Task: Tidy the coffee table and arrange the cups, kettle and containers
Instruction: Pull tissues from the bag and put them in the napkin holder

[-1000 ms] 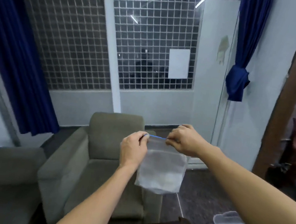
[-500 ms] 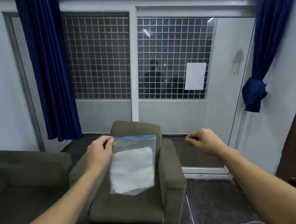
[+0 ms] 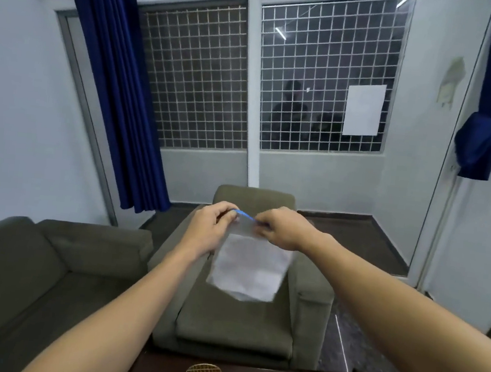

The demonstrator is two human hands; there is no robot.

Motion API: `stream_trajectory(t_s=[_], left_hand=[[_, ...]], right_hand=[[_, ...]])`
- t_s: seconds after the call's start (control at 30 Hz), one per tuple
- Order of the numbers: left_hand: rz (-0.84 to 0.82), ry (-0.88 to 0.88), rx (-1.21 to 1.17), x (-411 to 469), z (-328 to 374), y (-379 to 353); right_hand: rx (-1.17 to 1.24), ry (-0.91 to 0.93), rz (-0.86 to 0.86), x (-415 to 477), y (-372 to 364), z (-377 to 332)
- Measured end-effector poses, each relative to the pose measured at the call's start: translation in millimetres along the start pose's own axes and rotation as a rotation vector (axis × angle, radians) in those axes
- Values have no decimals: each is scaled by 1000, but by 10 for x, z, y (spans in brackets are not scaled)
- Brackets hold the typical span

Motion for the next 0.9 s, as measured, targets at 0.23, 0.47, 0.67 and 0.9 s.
stream_trajectory(t_s=[0.23,0.47,0.67,0.9], left_hand=[[140,311,189,0,-214,-159],[-5,575,-154,-243,-211,-850],[-64,665,-605,-248,-132,-1159],[-128,649,-403,-235,-94,-1132]], right_hand=[[189,-145,60,-28,55,345],[540,-406,162,-70,-101,593],[1018,-443,39,-122,-354,557],[1201,-374,-232,-212,-432,574]])
Point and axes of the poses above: each hand's wrist, its own x-axis towards the middle knuckle, its own y-axis out of the back of the hand, z = x × y, the point moved 8 cm from there along x, towards the middle knuckle, and after that the axes turned 6 degrees about -z, right-handed, at the moved point
